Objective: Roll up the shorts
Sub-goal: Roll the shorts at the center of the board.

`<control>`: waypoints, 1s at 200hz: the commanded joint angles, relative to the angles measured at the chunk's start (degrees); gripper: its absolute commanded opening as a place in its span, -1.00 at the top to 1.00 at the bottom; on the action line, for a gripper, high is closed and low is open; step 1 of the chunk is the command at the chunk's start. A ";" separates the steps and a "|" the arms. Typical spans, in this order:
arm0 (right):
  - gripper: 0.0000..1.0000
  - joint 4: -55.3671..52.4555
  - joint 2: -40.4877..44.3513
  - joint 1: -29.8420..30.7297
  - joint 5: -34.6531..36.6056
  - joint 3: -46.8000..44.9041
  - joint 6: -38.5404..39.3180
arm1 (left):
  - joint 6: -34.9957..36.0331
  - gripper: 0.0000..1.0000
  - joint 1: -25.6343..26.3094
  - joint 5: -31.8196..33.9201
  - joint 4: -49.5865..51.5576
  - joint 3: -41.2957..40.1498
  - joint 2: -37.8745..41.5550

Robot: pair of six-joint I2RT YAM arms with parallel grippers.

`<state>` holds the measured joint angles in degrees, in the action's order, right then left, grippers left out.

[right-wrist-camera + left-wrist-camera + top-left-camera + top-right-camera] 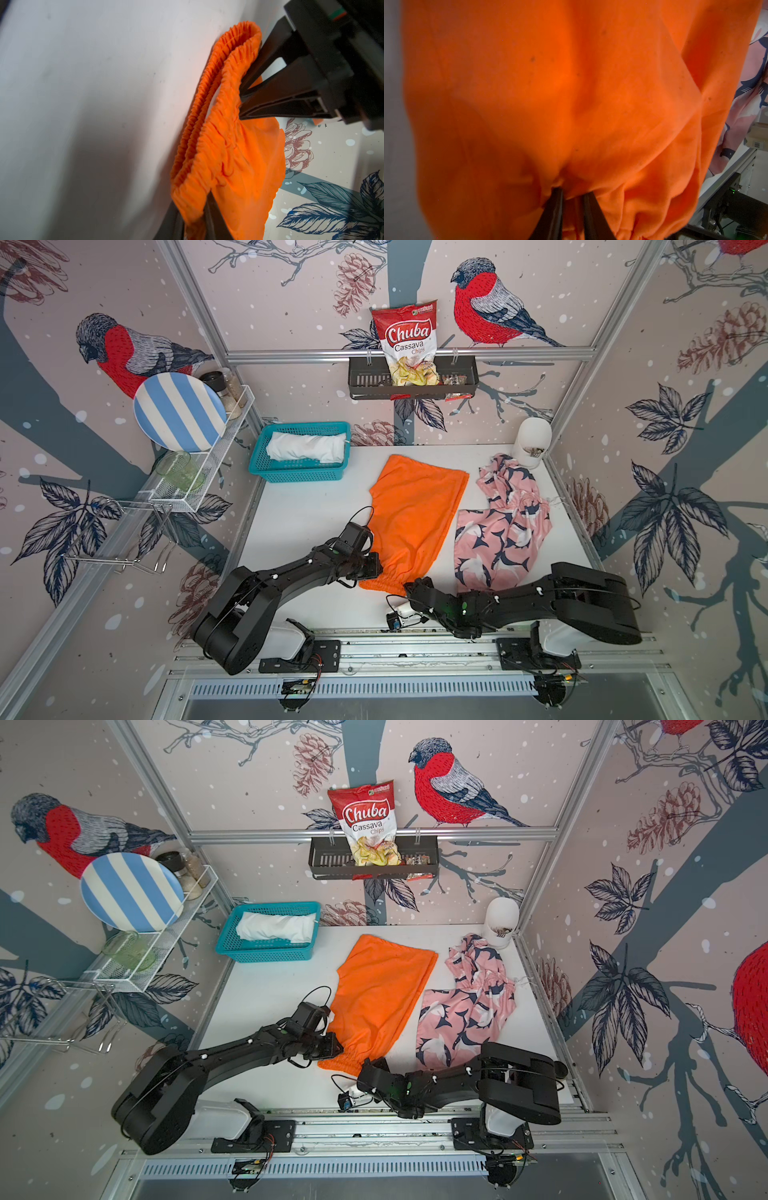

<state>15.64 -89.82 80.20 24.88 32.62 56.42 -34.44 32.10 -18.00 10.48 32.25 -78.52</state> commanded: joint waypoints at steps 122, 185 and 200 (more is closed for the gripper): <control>-0.43 -16.47 2.69 -0.14 -14.01 12.20 -34.06 | 0.01 0.49 0.07 2.09 3.18 0.62 1.45; -0.27 -24.83 -14.67 1.03 -4.91 25.98 -41.12 | 0.55 0.50 -0.94 1.97 1.75 -0.16 -0.34; -0.26 -26.54 -17.58 0.71 -4.68 27.33 -41.57 | 0.61 0.50 -1.01 1.86 1.33 -0.50 -0.84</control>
<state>-5.78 -103.85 81.23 17.21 57.91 17.98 -34.46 31.42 -16.56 11.77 32.40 -78.59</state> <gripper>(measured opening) 0.633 0.249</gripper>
